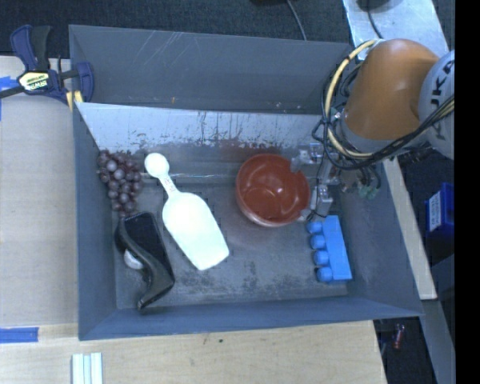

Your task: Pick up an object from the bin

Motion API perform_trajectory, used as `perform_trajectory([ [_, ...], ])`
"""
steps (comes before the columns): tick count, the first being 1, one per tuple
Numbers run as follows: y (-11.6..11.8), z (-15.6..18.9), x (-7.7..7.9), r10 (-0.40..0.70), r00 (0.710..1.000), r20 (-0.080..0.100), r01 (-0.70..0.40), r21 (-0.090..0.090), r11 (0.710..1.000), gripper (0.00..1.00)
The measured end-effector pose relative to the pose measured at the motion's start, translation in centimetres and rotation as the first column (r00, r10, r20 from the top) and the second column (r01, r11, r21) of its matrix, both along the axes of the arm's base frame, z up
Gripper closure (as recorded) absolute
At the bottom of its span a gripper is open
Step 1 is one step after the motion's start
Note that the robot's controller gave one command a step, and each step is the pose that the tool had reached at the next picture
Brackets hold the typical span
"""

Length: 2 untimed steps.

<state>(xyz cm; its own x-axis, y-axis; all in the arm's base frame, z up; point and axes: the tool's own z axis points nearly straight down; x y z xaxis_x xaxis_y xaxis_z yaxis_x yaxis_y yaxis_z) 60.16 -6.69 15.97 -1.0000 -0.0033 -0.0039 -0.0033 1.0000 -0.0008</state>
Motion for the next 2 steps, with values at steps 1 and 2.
perform_trajectory([
  [1,0.0,0.0,0.0,0.000,1.000,0.000,0.000,0.000,1.000,0.00],
  [2,-1.9,-7.9,1.6,0.186,0.983,0.004,-0.186,0.003,0.983,0.00],
])
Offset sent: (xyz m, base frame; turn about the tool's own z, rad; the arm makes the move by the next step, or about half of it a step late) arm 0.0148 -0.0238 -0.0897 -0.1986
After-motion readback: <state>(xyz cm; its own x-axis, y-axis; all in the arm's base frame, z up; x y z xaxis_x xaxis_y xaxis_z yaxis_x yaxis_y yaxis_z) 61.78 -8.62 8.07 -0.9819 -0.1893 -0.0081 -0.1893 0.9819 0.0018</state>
